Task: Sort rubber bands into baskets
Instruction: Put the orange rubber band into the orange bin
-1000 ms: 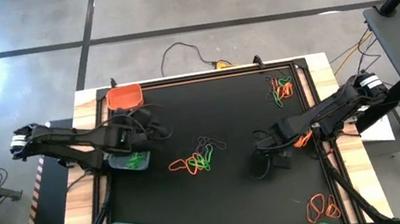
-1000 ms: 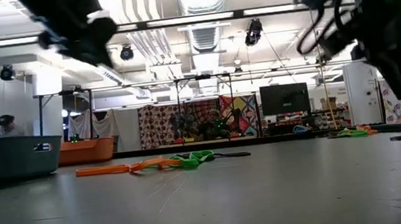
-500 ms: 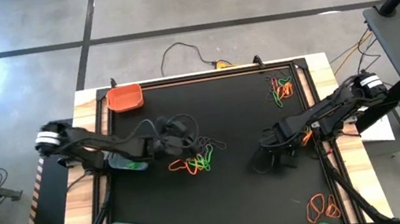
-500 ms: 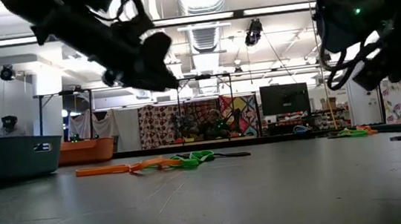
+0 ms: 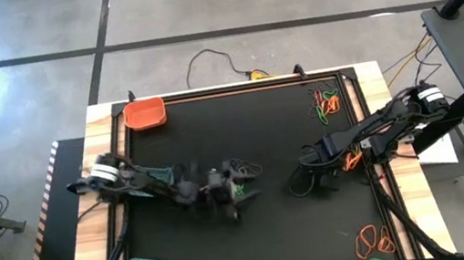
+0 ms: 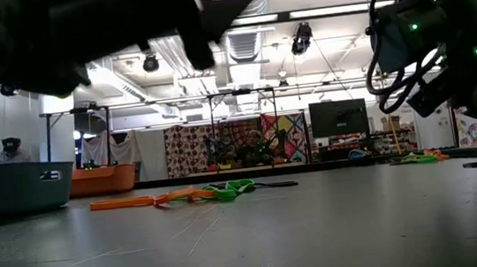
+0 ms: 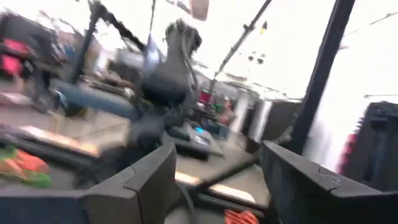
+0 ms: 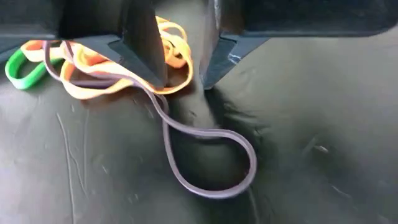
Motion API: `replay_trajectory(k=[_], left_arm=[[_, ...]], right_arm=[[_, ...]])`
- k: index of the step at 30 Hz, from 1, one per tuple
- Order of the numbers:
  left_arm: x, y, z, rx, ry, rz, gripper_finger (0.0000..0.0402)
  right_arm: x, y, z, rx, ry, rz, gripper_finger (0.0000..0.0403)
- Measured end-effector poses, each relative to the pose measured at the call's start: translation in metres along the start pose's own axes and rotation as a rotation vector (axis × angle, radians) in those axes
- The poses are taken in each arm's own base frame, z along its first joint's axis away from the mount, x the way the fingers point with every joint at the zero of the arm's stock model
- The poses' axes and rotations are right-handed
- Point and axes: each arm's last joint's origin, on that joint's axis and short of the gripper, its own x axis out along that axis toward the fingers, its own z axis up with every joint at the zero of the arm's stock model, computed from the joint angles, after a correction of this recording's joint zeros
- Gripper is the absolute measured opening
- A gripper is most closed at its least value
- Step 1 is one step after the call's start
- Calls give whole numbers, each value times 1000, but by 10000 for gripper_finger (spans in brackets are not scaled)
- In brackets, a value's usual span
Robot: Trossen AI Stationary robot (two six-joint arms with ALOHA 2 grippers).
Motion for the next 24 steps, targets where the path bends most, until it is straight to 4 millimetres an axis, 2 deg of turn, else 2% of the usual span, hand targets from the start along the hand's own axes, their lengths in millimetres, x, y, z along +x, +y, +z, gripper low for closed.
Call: replay_trajectory(k=[3, 5, 9, 12, 18, 21, 24], left_arm=[[12, -1, -15, -93, 6, -15, 216], [11, 4, -23, -105, 28, -21, 214], [11, 9, -12, -116, 9, -35, 205], [6, 10, -9, -96, 19, -35, 197], [-12, 16, -3, -83, 40, 20, 189], [-28, 22, 4, -39, 50, 72, 189], [-49, 29, 15, 9, 61, 130, 189]], right_arm=[[1, 0, 0, 4, -1, 2, 62], [2, -1, -1, 19, 8, -1, 49], [3, -1, -3, 25, 24, -2, 26], [-6, 0, -2, 31, 34, -10, 12], [-51, 8, 10, 26, -22, 23, 9], [-80, 15, 25, -13, -148, 99, 9], [-108, 18, 48, -38, -348, 149, 9]])
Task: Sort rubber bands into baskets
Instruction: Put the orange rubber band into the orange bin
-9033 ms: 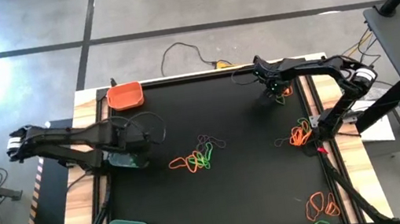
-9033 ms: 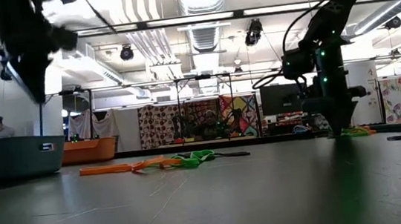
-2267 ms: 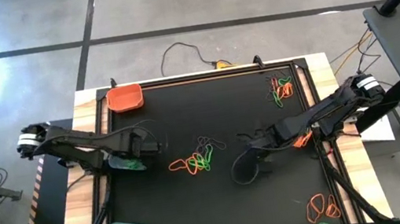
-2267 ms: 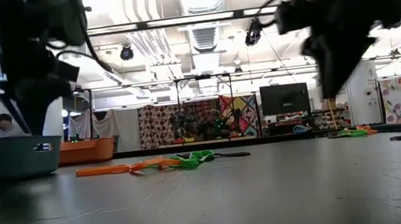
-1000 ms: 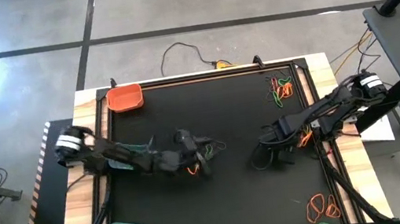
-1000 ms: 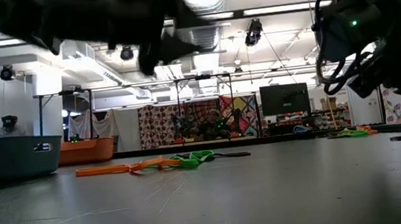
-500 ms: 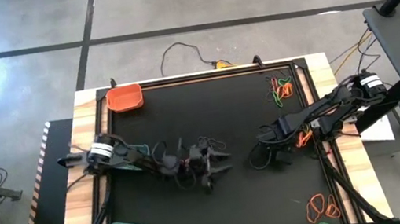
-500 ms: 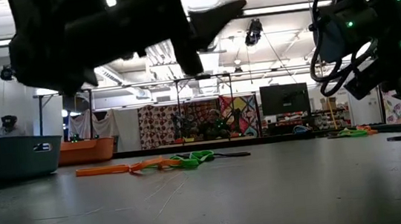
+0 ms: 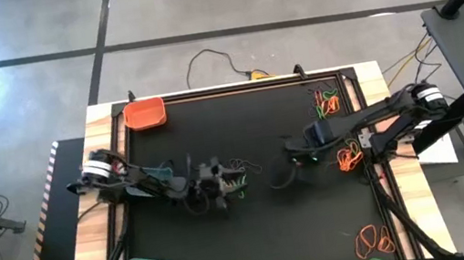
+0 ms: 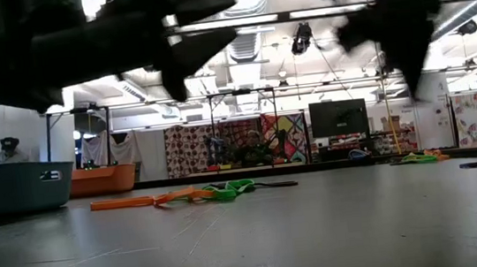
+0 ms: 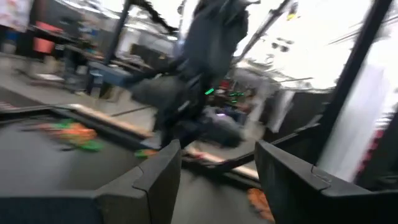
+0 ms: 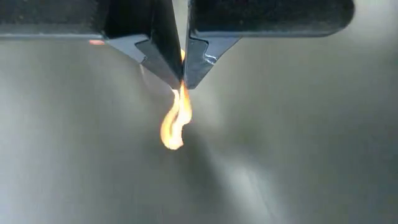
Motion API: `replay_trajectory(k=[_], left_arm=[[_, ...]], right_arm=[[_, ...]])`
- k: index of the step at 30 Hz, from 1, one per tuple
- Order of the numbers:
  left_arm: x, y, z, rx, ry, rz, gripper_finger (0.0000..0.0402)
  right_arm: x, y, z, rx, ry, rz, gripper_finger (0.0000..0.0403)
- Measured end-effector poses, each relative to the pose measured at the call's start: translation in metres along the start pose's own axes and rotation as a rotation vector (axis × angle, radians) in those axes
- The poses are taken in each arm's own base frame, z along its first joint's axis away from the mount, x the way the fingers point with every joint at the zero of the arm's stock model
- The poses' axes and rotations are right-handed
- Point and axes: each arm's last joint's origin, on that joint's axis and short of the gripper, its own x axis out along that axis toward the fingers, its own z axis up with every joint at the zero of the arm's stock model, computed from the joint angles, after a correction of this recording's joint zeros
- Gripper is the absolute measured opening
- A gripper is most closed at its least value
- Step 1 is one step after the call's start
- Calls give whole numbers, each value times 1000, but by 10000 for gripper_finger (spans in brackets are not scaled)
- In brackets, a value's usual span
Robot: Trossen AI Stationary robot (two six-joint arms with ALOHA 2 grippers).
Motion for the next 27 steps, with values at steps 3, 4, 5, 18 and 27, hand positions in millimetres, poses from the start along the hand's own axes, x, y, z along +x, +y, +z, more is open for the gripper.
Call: replay_trajectory(k=[3, 4, 5, 18, 27], left_arm=[[-26, 11, 15, 37, -3, 60, 189], [-34, 14, 20, 51, -4, 73, 189], [-43, 18, 23, 61, -1, 92, 189], [-122, 49, 46, 8, 36, 208, 189], [-110, 42, 53, 84, 187, 260, 189]], right_arm=[[-18, 1, 35, -49, -201, 62, 9], [-23, 0, 47, -64, -270, 81, 9], [-27, -1, 58, -78, -336, 96, 9], [5, -11, 199, -278, -701, 164, 9], [62, -9, 255, -279, -575, 207, 9]])
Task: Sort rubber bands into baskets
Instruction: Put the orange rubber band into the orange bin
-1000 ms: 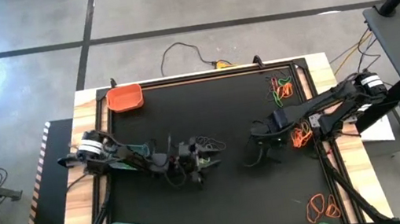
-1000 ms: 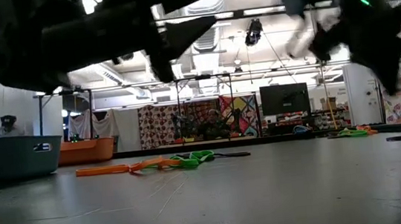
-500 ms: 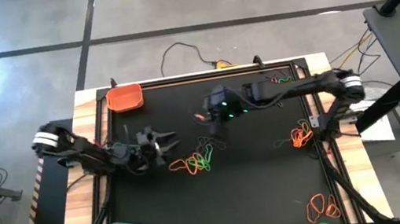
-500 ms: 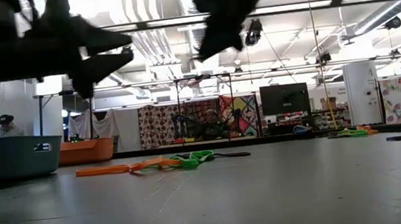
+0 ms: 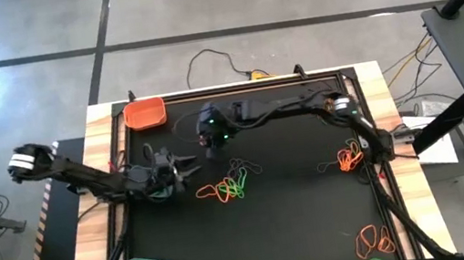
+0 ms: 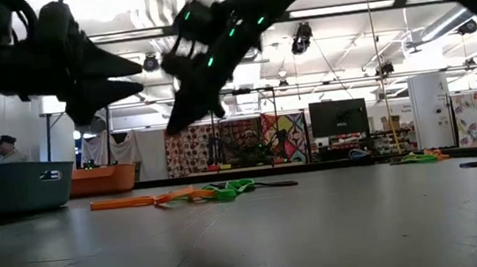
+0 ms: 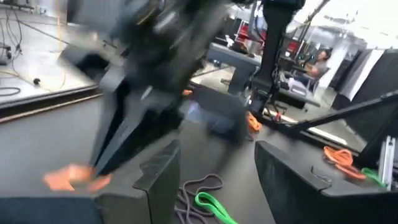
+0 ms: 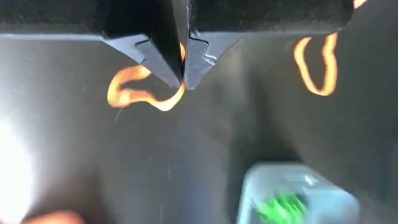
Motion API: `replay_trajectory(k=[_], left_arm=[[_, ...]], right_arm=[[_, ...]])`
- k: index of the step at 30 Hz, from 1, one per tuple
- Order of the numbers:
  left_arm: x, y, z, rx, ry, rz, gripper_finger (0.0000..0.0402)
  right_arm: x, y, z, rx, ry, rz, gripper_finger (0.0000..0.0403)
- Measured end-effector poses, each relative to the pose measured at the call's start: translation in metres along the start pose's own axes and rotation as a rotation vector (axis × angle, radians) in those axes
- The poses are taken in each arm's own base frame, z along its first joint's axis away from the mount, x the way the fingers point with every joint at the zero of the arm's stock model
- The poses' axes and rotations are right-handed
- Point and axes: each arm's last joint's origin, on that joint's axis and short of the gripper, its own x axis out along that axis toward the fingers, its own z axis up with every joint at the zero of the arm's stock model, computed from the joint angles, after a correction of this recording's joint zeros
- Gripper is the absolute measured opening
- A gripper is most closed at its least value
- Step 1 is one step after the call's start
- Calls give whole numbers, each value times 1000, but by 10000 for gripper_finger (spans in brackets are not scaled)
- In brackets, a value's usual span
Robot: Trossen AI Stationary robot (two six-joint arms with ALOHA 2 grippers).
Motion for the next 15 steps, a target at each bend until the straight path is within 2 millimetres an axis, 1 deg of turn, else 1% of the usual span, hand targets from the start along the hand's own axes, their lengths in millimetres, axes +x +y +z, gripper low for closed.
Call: replay_trajectory(k=[4, 7, 11, 13, 15], left_arm=[[-3, 0, 7, 45, 25, 9, 189], [-7, 3, 6, 86, 85, 58, 189], [-10, 7, 5, 107, 193, 133, 189], [-11, 7, 6, 121, 263, 169, 189], [-11, 5, 12, 133, 322, 200, 189]], right_arm=[[26, -14, -3, 40, 74, -17, 9], [42, -18, -7, 29, 120, -17, 9], [51, -17, -4, -15, 116, -12, 17], [53, -18, -1, -25, 106, -12, 29], [55, -20, 0, -32, 105, -14, 45]])
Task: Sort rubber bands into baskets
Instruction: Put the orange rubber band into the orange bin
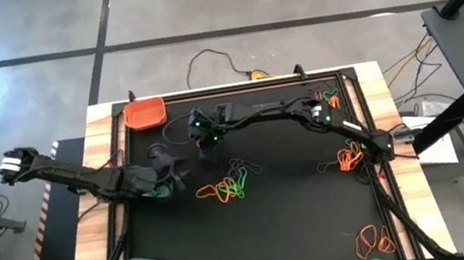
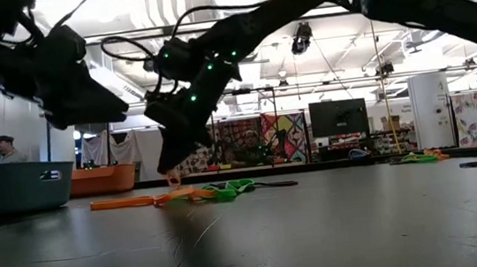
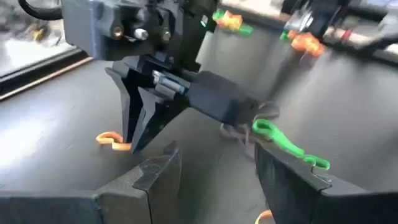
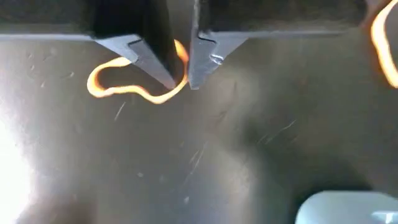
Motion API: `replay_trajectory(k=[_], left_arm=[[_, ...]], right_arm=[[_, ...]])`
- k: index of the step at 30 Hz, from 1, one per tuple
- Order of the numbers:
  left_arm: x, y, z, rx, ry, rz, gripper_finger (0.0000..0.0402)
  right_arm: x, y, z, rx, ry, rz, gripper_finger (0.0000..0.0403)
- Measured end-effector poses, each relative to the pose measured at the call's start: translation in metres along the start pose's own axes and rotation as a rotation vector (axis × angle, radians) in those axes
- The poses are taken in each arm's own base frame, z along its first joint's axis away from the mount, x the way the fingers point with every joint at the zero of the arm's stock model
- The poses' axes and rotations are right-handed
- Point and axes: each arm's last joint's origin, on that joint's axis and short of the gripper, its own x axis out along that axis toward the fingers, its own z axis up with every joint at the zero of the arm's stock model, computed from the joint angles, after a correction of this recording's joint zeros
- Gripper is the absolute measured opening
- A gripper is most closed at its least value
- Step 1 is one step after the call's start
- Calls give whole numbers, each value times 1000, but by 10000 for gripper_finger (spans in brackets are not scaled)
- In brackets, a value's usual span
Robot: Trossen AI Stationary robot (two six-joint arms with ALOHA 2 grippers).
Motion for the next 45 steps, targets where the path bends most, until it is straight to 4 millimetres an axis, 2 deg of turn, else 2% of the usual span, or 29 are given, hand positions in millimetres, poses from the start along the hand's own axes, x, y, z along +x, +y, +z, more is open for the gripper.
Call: replay_trajectory(k=[4, 10, 17, 20, 24, 27, 35, 39, 45], left_arm=[[-3, -4, 15, 74, 95, 65, 189], [5, -1, 30, 151, 177, 138, 189], [28, 12, 27, 154, 215, 167, 185], [40, 18, 28, 130, 216, 154, 179], [55, 32, 28, 101, 239, 182, 171], [65, 41, 26, 90, 271, 170, 167], [91, 46, 22, 78, 223, 178, 166], [104, 49, 15, 61, 221, 193, 166], [127, 55, 17, 49, 243, 238, 178]], right_arm=[[-1, -3, 0, -20, 27, -7, 82], [-26, 1, 5, -69, 81, -51, 128], [-77, 18, 13, -107, 123, -98, 143], [-95, 30, 9, -124, 130, -121, 141], [-114, 45, -6, -119, 99, -144, 137], [-132, 50, -19, -73, 7, -180, 139], [-167, 47, -70, 63, -180, -343, 152], [-178, 45, -95, 128, -221, -368, 157], [-187, 45, -124, 151, -304, -363, 168]])
